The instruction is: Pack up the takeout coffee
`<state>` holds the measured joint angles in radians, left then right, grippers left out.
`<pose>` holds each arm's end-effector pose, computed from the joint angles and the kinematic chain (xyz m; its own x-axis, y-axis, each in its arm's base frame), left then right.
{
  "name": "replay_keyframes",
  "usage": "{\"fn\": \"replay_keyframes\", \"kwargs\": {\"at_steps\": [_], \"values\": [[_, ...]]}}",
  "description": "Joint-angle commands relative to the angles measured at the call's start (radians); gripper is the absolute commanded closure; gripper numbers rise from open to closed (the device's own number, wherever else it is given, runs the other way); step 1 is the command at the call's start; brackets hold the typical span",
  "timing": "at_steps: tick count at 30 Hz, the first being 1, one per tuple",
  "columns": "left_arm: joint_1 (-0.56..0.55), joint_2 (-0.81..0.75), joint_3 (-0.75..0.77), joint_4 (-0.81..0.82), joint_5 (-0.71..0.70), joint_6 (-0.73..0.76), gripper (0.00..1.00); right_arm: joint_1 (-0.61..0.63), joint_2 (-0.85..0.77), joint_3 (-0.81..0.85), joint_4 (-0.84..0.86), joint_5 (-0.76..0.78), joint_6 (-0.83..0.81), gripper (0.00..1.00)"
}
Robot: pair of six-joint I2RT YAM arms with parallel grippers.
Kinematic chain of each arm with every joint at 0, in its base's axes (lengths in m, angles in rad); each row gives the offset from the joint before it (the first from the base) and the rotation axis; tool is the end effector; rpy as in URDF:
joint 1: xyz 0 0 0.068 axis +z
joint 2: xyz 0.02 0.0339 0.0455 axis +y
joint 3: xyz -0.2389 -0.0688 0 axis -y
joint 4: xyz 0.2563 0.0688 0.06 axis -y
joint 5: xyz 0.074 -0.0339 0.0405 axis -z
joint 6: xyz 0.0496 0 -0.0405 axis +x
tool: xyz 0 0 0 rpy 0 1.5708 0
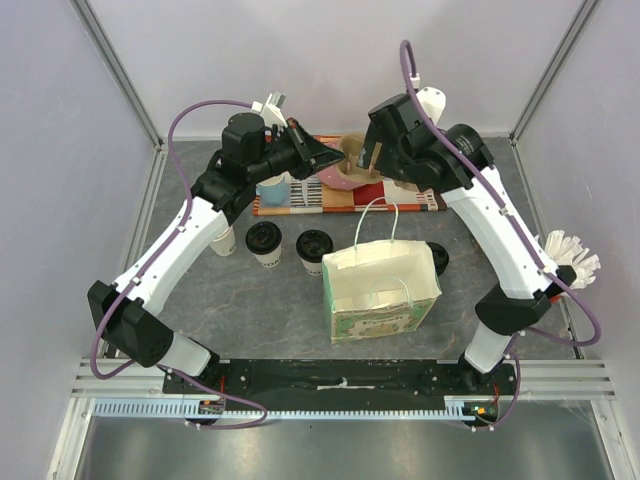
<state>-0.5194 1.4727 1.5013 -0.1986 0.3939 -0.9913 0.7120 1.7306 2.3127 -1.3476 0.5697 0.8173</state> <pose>0.3110 -0.1998 0.3983 -0.7387 -0.4677 -0.4854 0.3079 0.4064 -0.8602 0.2617 0.1905 0.4602 -0.5454 0.3405 -0.7659 0.2076 0.9402 0.2701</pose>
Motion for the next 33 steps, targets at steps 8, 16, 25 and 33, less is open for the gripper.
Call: {"fn": "replay_keyframes", "kwargs": {"at_steps": [8,16,25,33], "values": [[-0.004,0.001,0.002,0.073,0.023,-0.012,0.98,-0.014,0.052,0.004,-0.082,-0.053,-0.162,0.17],[-0.014,0.014,-0.006,0.048,0.075,0.037,0.98,-0.049,0.046,-0.030,-0.091,-0.008,-0.195,0.21],[-0.136,0.041,0.013,0.042,-0.010,-0.017,0.98,-0.091,0.067,-0.084,-0.085,-0.019,-0.214,0.34],[-0.093,0.067,0.124,-0.042,-0.021,0.121,0.98,-0.180,-0.132,-0.294,0.062,-0.227,-0.300,0.27]]}}
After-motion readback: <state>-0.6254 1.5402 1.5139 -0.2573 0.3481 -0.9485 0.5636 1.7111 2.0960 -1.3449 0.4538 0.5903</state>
